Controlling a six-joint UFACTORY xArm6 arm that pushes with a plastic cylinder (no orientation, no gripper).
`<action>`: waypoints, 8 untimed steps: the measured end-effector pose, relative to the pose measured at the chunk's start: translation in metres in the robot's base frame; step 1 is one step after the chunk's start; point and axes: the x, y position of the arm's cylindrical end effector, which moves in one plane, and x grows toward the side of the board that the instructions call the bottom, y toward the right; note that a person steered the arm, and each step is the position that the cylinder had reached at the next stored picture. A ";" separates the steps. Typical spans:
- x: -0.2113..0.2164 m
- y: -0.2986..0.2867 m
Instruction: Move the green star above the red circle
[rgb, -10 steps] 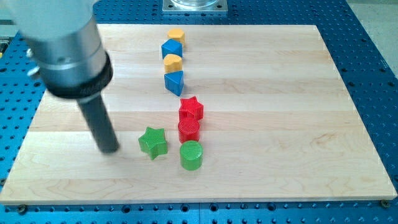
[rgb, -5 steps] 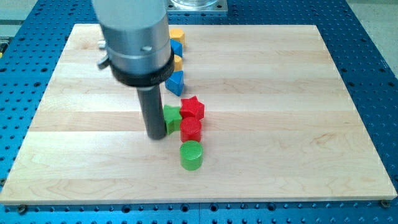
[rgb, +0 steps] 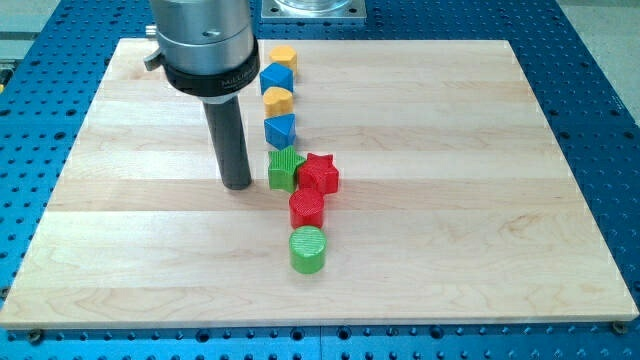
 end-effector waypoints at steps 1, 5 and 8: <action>0.000 0.013; 0.005 0.051; 0.012 0.049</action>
